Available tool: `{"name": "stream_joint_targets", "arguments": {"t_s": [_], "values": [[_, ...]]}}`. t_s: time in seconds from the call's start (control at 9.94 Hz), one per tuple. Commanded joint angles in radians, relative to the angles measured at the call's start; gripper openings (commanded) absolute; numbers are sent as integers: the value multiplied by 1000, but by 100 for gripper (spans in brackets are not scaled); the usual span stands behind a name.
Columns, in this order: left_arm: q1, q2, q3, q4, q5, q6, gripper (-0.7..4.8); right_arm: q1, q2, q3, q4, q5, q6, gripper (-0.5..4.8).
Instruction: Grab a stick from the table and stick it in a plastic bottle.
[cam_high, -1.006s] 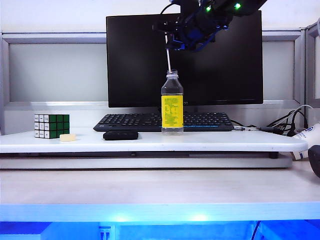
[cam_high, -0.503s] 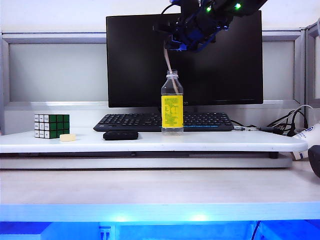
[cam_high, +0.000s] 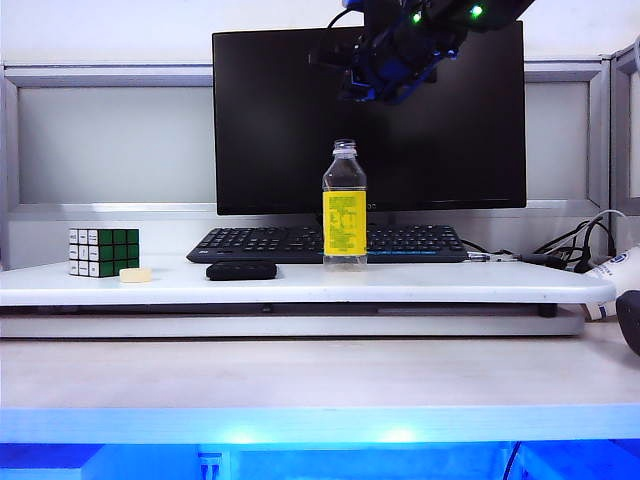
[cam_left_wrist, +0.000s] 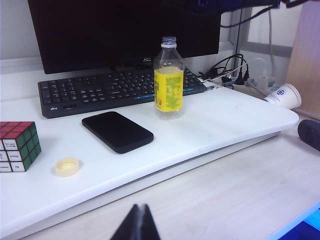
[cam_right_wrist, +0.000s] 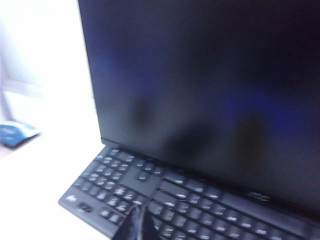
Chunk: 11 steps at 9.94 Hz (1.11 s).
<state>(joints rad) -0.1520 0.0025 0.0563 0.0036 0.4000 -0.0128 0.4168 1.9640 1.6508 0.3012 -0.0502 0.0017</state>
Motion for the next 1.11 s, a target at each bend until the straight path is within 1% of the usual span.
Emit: {"name": "stream_joint_targets", "arguments": {"t_s": [0.1, 0.2, 0.5, 0.6, 0.7, 0.8, 0.91, 1.01, 1.11], "values": [[1, 1, 1, 2, -31, 5, -6, 3, -83, 7, -2, 58, -33, -6], [1, 1, 1, -2, -76, 5, -6, -6, -132, 7, -74, 76, -32, -6], [1, 0, 1, -3, -141, 5, -6, -18, -184, 6, -190, 76, -34, -6], [1, 0, 1, -5, -199, 5, -6, -22, -221, -10, -224, 76, -38, -6], [1, 0, 1, -13, -256, 5, -6, -34, -256, -45, -222, 77, -37, -6], [1, 0, 1, -38, -351, 5, -6, -45, -328, -142, -213, 82, -29, -6], [1, 0, 1, -66, -400, 5, -6, -68, -402, -251, -193, 85, -25, -6], [2, 1, 1, -89, -413, 6, -6, -87, -481, -364, -160, 86, -23, -6], [2, 1, 1, -114, -415, 30, -6, -109, -553, -460, -144, 88, -7, -6]]}}
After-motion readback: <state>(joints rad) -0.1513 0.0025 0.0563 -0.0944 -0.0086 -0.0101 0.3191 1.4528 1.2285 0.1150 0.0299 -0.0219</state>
